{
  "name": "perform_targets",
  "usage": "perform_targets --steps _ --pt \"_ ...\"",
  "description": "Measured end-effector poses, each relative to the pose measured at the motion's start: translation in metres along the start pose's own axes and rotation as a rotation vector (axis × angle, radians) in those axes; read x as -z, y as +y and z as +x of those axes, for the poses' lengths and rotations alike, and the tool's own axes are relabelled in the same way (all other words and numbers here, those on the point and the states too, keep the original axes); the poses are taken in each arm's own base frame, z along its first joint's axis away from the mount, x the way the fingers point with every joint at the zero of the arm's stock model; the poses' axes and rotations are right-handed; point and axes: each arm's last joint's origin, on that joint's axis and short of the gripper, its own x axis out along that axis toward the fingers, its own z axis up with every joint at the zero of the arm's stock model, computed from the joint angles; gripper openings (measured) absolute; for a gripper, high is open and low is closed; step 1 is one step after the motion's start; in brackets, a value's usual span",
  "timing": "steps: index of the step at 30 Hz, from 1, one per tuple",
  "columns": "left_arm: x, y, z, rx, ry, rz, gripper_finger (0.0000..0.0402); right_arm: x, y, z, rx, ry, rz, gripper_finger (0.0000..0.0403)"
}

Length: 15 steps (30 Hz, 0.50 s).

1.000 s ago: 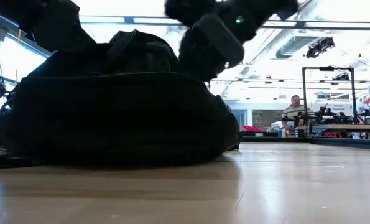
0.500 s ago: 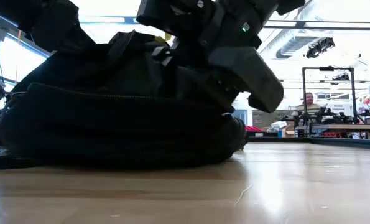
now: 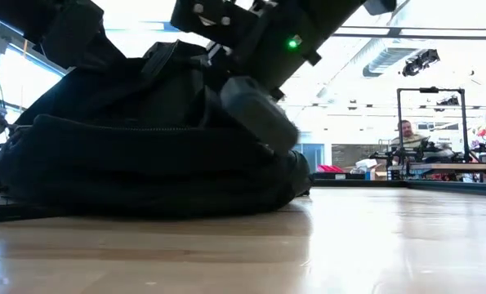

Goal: Unpack backpack
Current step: Remove the transparent zip bag from the backpack

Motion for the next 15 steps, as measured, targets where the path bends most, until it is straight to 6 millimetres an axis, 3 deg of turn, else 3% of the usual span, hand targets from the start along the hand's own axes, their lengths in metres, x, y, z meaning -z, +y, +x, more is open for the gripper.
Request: perform_targets --steps 4,11,15 --pt "0.0 0.0 0.0 0.0 0.0 -0.001 0.0 0.005 -0.006 0.009 0.007 0.027 -0.035 0.0221" --pt "0.0 0.0 0.0 0.001 -0.001 -0.002 0.0 0.016 0.007 0.029 -0.026 0.06 -0.183 0.0216" --pt "0.0 0.0 0.0 0.001 -0.001 -0.002 0.0 0.019 -0.001 0.036 -0.008 0.065 -0.194 0.0216"
